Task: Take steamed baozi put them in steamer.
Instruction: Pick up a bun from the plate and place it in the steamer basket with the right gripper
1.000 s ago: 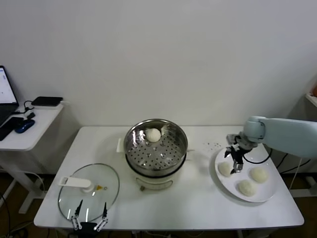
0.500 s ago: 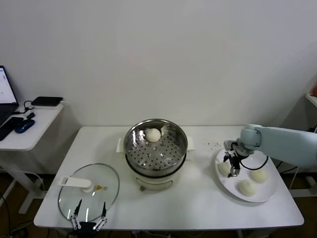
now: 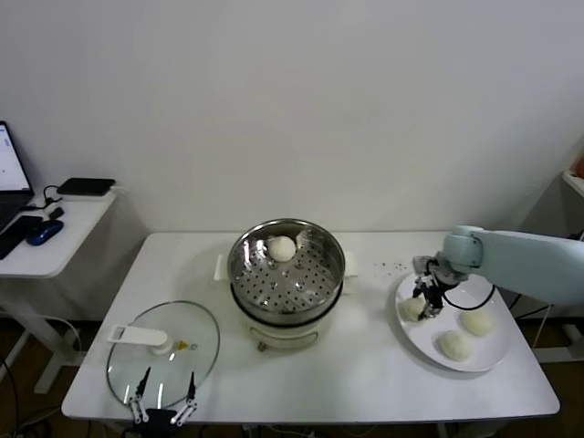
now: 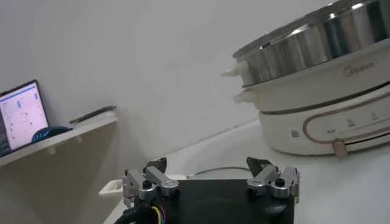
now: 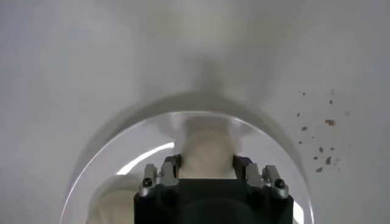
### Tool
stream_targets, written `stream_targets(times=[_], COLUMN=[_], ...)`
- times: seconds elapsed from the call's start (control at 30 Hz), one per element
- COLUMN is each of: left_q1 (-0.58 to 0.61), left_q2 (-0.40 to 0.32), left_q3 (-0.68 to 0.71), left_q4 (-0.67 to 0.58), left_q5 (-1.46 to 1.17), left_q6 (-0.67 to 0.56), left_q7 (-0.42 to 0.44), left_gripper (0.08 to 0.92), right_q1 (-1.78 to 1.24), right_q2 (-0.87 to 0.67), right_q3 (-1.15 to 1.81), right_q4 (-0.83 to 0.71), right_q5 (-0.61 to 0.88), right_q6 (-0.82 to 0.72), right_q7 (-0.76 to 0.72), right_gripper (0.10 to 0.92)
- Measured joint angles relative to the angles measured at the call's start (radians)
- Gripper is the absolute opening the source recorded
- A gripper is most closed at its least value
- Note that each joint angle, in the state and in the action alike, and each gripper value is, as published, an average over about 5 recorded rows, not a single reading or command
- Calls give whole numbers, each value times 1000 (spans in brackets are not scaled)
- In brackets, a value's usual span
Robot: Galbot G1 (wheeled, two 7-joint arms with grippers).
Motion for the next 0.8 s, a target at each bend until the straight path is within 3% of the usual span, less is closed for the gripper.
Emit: stream_targets(times=[0.43, 0.8], left_q1=[2, 7], left_q2=[13, 13], left_q3=[17, 36], left_q4=[-11, -21], left_q5=[8, 40], left_q6=[5, 6], left_q7=[3, 3], left_gripper=[823, 823], right_q1=[393, 590], right_q2=[75, 247], right_q3=[-188, -146], right_q4=[217, 307], right_q5=[241, 492], right_q6=[-37, -109], right_q7=[-36, -18], right_gripper=[595, 595])
